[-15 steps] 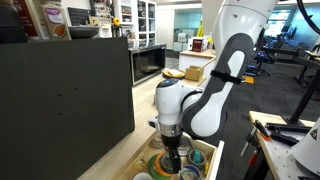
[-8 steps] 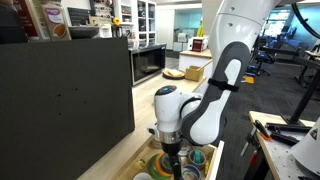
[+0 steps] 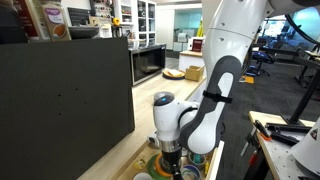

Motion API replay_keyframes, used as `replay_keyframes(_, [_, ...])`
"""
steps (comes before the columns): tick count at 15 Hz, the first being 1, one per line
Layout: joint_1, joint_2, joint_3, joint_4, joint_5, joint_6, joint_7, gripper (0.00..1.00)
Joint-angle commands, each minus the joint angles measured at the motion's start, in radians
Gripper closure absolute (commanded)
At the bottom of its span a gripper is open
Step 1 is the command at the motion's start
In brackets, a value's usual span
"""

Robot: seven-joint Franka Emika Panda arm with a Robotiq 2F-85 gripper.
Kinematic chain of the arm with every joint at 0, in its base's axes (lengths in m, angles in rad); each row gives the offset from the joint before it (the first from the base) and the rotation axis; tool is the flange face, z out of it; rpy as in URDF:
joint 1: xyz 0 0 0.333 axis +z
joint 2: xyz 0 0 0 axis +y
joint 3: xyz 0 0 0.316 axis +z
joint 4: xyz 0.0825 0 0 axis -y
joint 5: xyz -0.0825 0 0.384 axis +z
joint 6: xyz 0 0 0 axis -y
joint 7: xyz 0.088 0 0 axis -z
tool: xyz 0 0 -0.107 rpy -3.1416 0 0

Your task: Remove the small black masking tape from the drawer and place it on top of the counter

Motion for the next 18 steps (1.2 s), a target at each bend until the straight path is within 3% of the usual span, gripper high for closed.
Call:
replay_keyframes(1, [-0.006, 0.023, -0.001, 0.025, -0.005, 0.025, 0.012, 0.47])
replay_keyframes(9, [-0.041, 0.018, 0.006, 0.053, 0.003, 0.012, -0.005, 0.95])
replay_keyframes(11, [-0.047, 0.014, 0.004, 0.057, 0.004, 0.000, -0.004, 0.98])
replay_keyframes(18, [-0.055, -0.052, 0.000, 0.024, 0.009, -0.044, 0.011, 0.95])
